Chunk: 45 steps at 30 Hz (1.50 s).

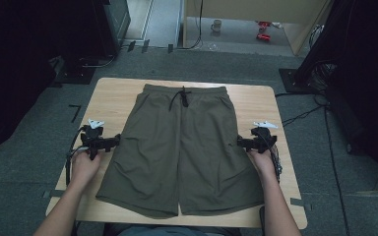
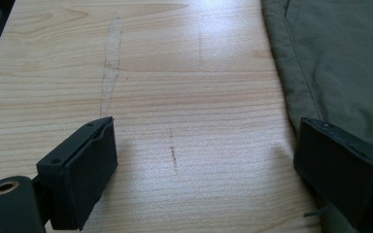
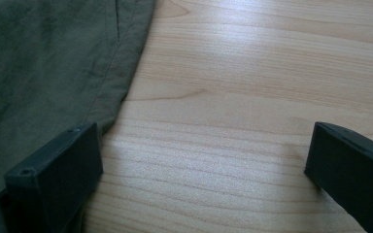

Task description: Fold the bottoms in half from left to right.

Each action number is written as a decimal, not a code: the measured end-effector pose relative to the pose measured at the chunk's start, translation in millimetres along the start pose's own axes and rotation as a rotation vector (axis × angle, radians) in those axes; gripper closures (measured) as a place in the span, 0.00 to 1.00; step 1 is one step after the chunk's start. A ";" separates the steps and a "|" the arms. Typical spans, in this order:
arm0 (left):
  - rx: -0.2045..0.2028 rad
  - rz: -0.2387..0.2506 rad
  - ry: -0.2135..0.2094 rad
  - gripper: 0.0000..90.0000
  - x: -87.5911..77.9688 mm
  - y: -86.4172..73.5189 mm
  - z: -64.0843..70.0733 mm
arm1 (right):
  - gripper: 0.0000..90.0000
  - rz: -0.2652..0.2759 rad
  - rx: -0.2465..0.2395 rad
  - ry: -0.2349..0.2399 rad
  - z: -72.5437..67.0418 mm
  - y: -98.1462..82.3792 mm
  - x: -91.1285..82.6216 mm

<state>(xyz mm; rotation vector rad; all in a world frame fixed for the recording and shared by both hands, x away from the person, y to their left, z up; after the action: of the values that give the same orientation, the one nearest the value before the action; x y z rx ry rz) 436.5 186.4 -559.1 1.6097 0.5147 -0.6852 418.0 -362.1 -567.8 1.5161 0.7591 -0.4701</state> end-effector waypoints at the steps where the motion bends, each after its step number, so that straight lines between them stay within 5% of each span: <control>1: 0.000 0.000 0.000 0.10 0.0 0.0 0.0 | 0.00 0.000 -0.001 0.000 0.1 0.0 0.0; 28: 0.004 0.000 -0.003 0.10 0.0 0.0 0.3 | 0.00 0.003 0.006 -0.009 0.2 -0.9 -0.9; 34: 0.030 0.013 -0.033 0.14 -1.2 0.2 1.7 | 0.00 0.001 0.002 -0.002 0.2 -1.1 -1.2; 45: 0.058 -0.067 -0.070 0.15 -6.4 1.8 -5.7 | 0.17 -0.045 0.014 0.056 0.9 4.2 -8.7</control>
<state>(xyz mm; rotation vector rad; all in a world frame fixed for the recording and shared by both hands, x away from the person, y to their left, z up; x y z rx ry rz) 433.9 192.0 -553.0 1.6225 0.5039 -0.8104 415.0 -364.5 -558.8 1.5329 0.8369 -0.4686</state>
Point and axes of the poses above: each handheld gripper's, and its own axes: x roughly forward along the jaws, y roughly out of its top, z roughly to its right, the point moved 6 cm from there along x, roughly forward along the jaws, and after that the axes turned 6 degrees about y, right-handed, at the moved point
